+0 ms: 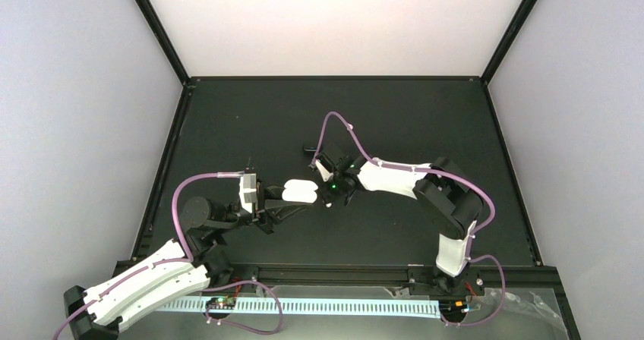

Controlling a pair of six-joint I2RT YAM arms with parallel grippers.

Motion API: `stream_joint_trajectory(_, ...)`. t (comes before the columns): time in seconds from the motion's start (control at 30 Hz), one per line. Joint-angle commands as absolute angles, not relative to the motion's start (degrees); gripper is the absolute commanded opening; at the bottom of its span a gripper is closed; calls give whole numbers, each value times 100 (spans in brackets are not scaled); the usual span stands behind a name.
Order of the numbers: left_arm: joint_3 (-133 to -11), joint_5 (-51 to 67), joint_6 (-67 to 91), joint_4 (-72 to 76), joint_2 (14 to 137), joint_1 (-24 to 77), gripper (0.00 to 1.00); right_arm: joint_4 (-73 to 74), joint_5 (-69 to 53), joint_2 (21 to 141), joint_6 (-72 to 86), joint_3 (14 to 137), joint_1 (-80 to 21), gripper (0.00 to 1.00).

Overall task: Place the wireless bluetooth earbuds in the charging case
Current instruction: Pick up the earbud from the center of the board.

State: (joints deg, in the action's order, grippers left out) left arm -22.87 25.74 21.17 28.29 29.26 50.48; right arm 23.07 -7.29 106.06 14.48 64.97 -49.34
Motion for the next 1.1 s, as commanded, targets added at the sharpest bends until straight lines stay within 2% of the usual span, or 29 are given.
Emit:
stream_joint_trajectory(0.0,-2320,2610,2101,2856,2918,5063,2,2562,-852,10593,1511,6337,-5018,14)
stream_joint_trajectory(0.4,-2312,2610,2099,2848,2902,5068,1,2461,-671,10201,1636,6293,-5025,5)
stream_joint_trajectory(0.63,-2312,2594,2065,2802,2870,5071,1,2726,-443,9195,1735,6289,-5011,1)
stream_joint_trajectory(0.87,-2320,2580,1972,2779,2803,5071,1,4290,-147,7406,1398,6694,-5018,1)
stream_joint_trajectory(0.97,-2313,2553,1915,2722,2755,5071,2,5157,-116,6614,1053,7362,-5015,1)
stream_joint_trajectory(1.07,-2316,2674,1911,2769,2799,5074,2,6016,-527,6304,595,8220,-5014,1)
